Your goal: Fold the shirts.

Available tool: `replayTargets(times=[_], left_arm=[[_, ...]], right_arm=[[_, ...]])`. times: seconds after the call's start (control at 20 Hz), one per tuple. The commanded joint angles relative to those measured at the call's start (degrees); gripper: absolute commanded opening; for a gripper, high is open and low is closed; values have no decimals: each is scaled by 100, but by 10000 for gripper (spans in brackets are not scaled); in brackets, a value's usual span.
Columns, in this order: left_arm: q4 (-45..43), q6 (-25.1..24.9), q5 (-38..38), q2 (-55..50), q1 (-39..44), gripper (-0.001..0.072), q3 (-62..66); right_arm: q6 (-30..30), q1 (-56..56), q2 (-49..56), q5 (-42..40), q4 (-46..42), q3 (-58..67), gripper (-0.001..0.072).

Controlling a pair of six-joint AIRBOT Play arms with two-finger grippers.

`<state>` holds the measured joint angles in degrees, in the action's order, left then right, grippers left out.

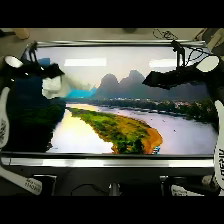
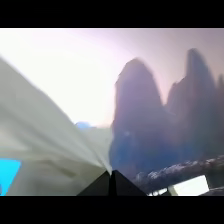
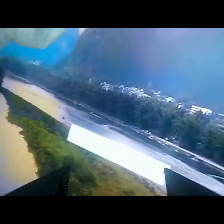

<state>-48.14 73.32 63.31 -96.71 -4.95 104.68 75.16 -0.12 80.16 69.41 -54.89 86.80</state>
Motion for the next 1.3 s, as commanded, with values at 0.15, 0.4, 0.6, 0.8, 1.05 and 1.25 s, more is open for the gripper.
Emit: replayTargets(times=[0.15, 0.4, 0.6, 0.8, 1.05, 1.25], left_arm=[[-280, -127, -33, 2990, 1464, 22, -433], [-1429, 688, -949, 3097, 3427, 23, -2356], [-1364, 1340, -2111, 1941, 3947, 134, -3298], [-960, 1075, -1008, 1360, 3425, 717, -2293], [-2754, 1073, 1126, 1572, 1287, 716, -1084], [-2726, 1244, 1716, 1569, -210, 717, -1904]], right_arm=[[1381, 0, -1423, 837, -2647, 243, 644], [1537, 0, -2310, 2557, -3062, 240, 642], [1633, 0, -2234, 2693, -2798, 20, 642], [1674, 4, -2011, 2636, -2424, -527, 641], [1727, 4, -1939, 1952, -1683, -1834, 641], [1788, 4, -1908, 1117, -1158, -2614, 641]])
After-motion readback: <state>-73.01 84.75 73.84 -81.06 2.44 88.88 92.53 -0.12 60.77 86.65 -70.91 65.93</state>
